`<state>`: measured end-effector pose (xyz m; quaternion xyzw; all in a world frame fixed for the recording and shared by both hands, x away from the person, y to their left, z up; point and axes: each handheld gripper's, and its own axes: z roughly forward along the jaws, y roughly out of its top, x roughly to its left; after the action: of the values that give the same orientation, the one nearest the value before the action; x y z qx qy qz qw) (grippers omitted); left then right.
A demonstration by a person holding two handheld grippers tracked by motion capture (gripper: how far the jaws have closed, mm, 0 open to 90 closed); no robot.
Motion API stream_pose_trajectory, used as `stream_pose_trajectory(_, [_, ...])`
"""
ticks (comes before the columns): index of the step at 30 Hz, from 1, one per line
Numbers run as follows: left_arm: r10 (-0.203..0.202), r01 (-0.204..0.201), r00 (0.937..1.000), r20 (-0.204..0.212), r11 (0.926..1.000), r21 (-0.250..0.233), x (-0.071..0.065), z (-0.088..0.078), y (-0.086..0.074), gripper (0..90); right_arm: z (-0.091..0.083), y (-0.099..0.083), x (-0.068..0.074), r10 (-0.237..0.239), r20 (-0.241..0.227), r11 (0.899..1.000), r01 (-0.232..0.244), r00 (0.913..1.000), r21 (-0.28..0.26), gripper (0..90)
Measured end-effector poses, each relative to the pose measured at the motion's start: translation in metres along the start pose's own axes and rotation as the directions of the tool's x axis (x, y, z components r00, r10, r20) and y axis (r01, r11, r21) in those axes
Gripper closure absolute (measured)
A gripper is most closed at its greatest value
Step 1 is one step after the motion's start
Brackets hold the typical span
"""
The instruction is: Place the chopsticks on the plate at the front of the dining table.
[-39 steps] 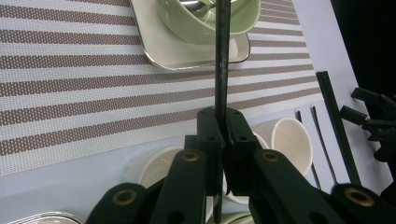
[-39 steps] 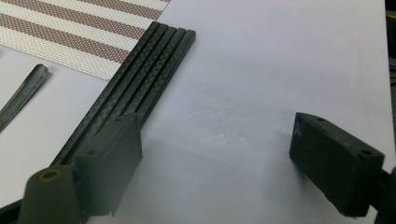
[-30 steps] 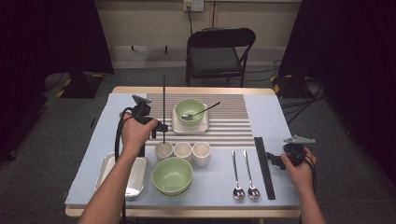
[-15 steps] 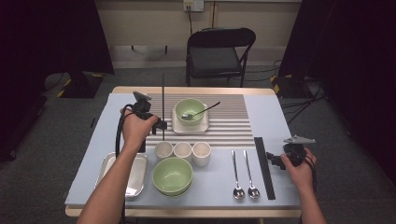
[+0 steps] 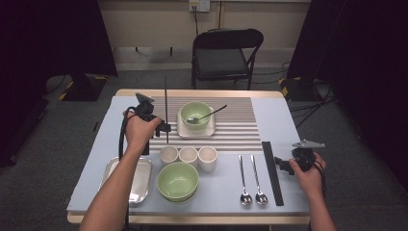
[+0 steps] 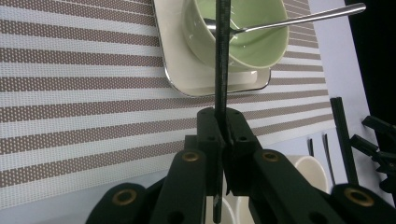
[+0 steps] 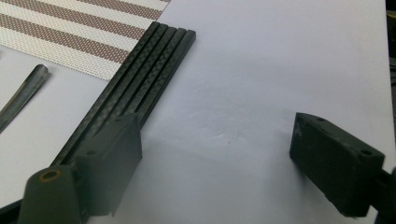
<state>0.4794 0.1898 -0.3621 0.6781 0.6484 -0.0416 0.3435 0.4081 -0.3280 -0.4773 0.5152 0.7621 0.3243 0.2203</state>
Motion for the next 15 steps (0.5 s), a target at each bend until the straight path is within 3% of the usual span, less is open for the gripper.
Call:
stream_pose_trajectory(10, [-0.011, 0.011, 0.9998, -0.014, 0.9999, -0.010, -0.0036, 0.0013, 0.0073, 86.8, 0.0002, 0.0000, -0.0005, -0.002, -0.003, 1.000, 0.002, 1.0000, -0.001, 15.1])
stream_pose_trajectory(11, [-0.030, 0.029, 0.9994, -0.016, 0.9994, -0.019, -0.0045, 0.0023, 0.0075, 86.8, 0.0002, 0.0000, -0.0005, -0.001, -0.004, 1.000, 0.001, 1.0000, -0.001, 15.2])
stream_pose_trajectory(15, [-0.018, 0.017, 0.9996, -0.020, 0.9998, -0.011, -0.0044, 0.0034, 0.0085, 86.7, 0.0001, 0.0000, -0.0004, 0.000, -0.003, 1.000, 0.000, 1.0000, 0.000, 15.2])
